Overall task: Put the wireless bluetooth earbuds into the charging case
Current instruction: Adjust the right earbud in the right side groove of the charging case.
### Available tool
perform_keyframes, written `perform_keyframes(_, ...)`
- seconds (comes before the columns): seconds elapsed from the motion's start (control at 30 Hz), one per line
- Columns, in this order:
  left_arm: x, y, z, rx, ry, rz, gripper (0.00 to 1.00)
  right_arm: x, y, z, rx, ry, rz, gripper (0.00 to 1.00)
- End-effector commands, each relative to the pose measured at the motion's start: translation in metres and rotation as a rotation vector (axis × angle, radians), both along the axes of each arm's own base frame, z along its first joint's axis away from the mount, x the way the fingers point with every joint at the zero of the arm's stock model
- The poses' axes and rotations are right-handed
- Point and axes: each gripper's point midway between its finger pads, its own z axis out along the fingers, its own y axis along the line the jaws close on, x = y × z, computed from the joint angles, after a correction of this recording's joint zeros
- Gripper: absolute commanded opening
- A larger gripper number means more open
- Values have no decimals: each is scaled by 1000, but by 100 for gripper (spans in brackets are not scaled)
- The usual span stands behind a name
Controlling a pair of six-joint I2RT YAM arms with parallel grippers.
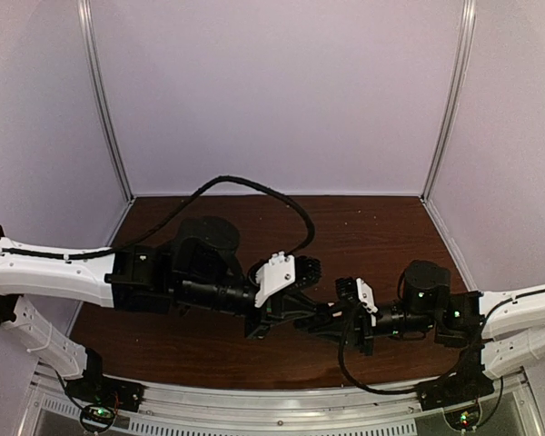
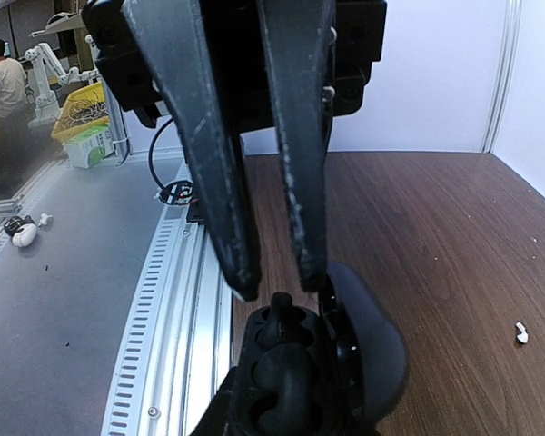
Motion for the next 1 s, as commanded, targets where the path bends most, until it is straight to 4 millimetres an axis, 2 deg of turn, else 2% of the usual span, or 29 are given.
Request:
perform_keyframes(0.0, -2, -10, 20, -60, -14, -28, 10, -1, 1, 7, 30, 0, -4, 0)
perform_keyframes(0.27, 2, -17, 13, -34, -16, -15, 5, -1, 0, 8, 35, 1, -2, 0)
perform_keyframes(0.4, 2, -20, 3, -3, -15, -22, 0, -2, 0, 10, 37, -1, 1, 0)
perform_keyframes(0.63, -3, -19, -17, 47, 3, -50, 0, -2, 0, 14, 48, -7, 3, 0)
perform_keyframes(0.77, 2, -20, -30, 85, -1, -25, 0, -3, -1, 17, 57, -8, 7, 0)
perform_keyframes(0.9, 7, -19, -32, 92, -14, -1, 0, -4, -2, 18, 64, -8, 6, 0)
perform_keyframes(0.97, 9, -18, -26, 82, -23, 8, 0, -3, -2, 16, 60, -3, 4, 0)
